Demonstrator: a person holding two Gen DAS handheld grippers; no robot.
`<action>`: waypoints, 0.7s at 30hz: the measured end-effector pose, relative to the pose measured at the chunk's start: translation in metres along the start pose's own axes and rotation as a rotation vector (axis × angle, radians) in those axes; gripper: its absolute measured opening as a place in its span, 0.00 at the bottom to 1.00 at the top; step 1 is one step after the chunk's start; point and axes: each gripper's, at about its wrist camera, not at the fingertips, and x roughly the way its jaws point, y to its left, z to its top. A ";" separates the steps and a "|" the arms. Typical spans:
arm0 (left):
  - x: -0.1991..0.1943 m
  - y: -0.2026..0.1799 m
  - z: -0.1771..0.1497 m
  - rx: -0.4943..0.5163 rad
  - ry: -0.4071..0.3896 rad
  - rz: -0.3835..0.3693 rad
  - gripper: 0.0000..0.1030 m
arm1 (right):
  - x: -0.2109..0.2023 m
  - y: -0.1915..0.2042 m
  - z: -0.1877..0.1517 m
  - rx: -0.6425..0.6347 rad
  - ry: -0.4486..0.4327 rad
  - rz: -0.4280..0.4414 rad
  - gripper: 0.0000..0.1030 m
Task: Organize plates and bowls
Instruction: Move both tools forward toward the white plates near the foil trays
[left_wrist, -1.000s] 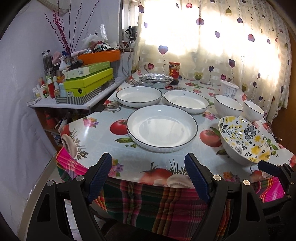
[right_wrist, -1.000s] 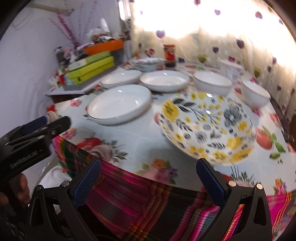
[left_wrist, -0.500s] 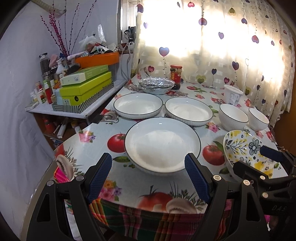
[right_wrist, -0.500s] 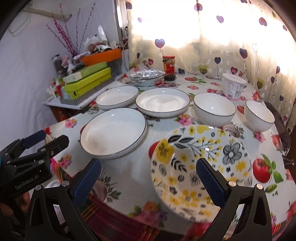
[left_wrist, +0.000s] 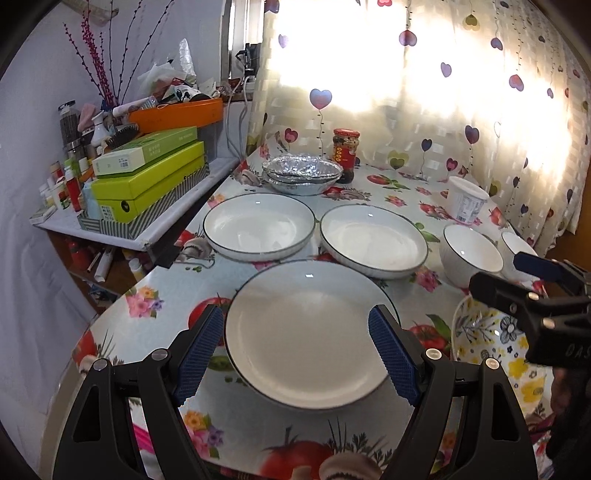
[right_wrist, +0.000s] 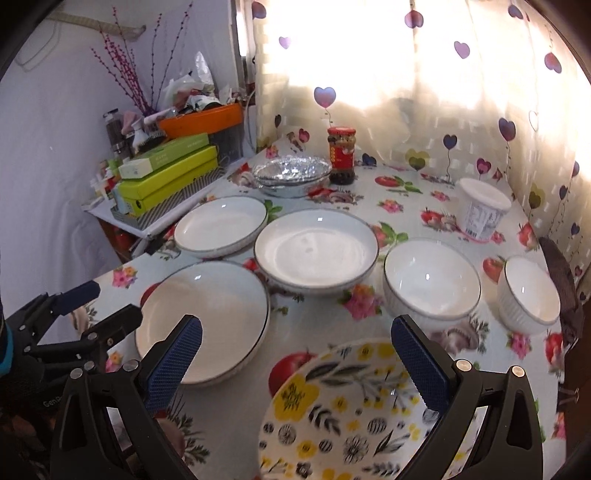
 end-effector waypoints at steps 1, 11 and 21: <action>0.002 0.002 0.004 0.004 -0.008 0.002 0.79 | 0.005 -0.002 0.008 -0.004 0.003 0.000 1.00; 0.041 0.045 0.049 -0.043 0.006 0.014 0.79 | 0.055 0.002 0.068 -0.104 0.034 0.026 1.00; 0.098 0.094 0.079 -0.112 0.054 0.037 0.79 | 0.134 0.021 0.110 -0.213 0.096 0.054 0.84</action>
